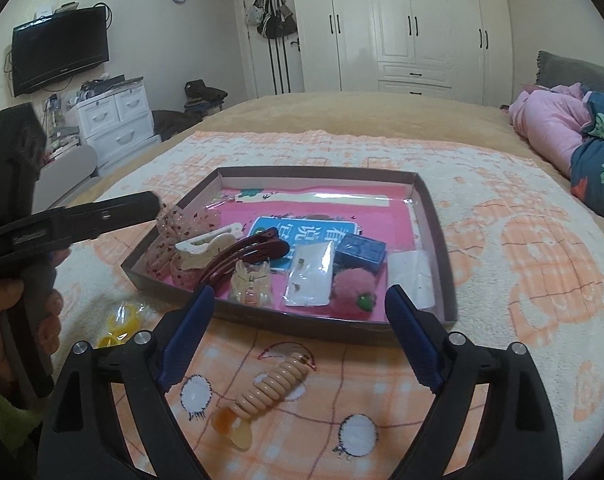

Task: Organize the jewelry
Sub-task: 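Withdraw both grippers toward the yellow bangle packet and orange coiled hair tie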

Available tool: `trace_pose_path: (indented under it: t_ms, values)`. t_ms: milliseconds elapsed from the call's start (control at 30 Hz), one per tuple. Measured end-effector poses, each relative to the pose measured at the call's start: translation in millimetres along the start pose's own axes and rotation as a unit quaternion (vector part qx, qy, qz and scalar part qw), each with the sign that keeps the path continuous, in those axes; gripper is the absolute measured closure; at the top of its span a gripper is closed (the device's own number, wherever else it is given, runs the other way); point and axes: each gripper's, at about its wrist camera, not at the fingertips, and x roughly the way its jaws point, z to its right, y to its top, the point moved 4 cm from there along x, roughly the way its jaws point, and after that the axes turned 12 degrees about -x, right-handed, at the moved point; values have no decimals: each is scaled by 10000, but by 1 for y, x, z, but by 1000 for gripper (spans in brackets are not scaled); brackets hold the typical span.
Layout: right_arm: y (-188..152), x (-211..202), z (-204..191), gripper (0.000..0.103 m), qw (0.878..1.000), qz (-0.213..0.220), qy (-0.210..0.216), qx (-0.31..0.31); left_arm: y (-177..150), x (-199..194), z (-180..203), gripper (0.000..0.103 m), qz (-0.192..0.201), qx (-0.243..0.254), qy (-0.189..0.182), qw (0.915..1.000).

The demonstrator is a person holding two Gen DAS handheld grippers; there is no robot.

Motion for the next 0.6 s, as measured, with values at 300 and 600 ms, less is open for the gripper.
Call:
trace_pose_path:
  t_ms: [300,600]
  values:
    - [-4,-20,10,15,9998,144,-134,106,-10,-23,5,11,164,17,121,9998]
    - [-5,-38,11,14,9993,282,-183,133,-18,-39,11,11,249,99,170,9995]
